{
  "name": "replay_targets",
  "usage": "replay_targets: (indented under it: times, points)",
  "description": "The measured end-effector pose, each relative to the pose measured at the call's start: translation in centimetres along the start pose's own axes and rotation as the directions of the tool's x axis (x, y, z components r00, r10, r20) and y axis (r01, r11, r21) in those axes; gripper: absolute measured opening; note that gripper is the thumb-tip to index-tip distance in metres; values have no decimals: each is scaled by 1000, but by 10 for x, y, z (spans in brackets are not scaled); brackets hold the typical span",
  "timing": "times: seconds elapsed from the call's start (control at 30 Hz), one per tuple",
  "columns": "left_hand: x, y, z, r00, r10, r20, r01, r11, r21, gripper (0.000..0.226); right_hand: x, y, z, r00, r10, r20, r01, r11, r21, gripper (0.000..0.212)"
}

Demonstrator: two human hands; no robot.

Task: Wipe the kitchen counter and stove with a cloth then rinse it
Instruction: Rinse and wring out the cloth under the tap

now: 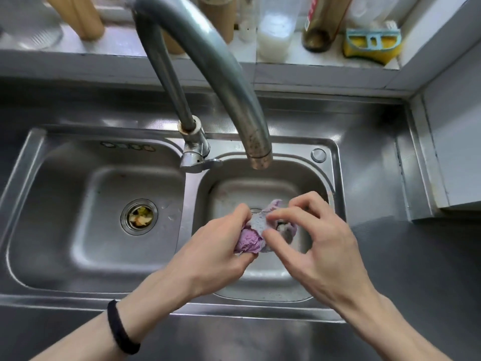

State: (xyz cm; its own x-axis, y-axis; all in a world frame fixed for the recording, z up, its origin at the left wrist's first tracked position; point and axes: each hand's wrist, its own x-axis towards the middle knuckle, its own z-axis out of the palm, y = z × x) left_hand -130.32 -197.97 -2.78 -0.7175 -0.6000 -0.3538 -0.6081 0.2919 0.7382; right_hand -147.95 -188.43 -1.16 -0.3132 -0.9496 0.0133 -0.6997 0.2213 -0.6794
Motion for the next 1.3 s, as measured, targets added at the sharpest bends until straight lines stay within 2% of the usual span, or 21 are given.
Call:
replay_targets:
  times: [0.1, 0.17, 0.23, 0.3, 0.4, 0.47, 0.57, 0.7, 0.83, 1.07, 1.23, 1.3]
  points:
    - [-3, 15, -5, 999, -18, -47, 19, 1000, 24, 34, 5, -21, 0, 998, 52, 34, -49, 995, -89, 35]
    - [-8, 25, -8, 1000, -9, -29, 9, 1000, -6, 34, 9, -29, -1, 995, 79, 58, -74, 994, -82, 29]
    - [-14, 32, -12, 1000, 5, 22, -3, 995, -99, 27, 12, -31, -4, 992, 106, 74, -106, 994, -12, 21]
    - [-20, 37, -19, 997, -31, 74, 49, 968, -246, 22, 14, -30, -11, 980, 184, 78, -191, 976, 105, 18]
    - [-28, 38, -30, 976, -210, 59, 215, 876, -432, 28, 12, -28, -26, 944, 324, 64, -329, 899, 289, 20]
    - [-31, 35, -35, 946, -323, -1, 299, 877, -376, 22, 6, -29, -36, 932, 360, 48, -350, 852, 390, 19]
    - [-36, 32, -43, 921, -388, -37, 380, 914, -143, 44, -2, -40, -48, 948, 317, 44, -298, 824, 481, 22]
    - [-35, 49, -50, 959, -282, -19, 274, 943, -187, 38, -3, -61, -64, 970, 232, 69, -234, 826, 514, 24]
    - [-25, 65, -52, 973, -211, -90, 182, 949, -256, 33, -4, -74, -87, 982, 183, 43, -180, 851, 494, 22]
    - [-17, 75, -55, 998, -40, -42, 27, 965, -260, 69, -8, -82, -117, 993, 109, 43, -117, 892, 436, 14]
    - [-22, 74, -54, 994, 8, 105, 25, 951, -308, 67, -14, -83, -125, 995, 86, 43, -96, 857, 506, 17]
    - [-27, 77, -53, 993, 60, 98, -26, 948, -317, 71, -16, -83, -126, 996, 58, 66, -84, 840, 537, 16]
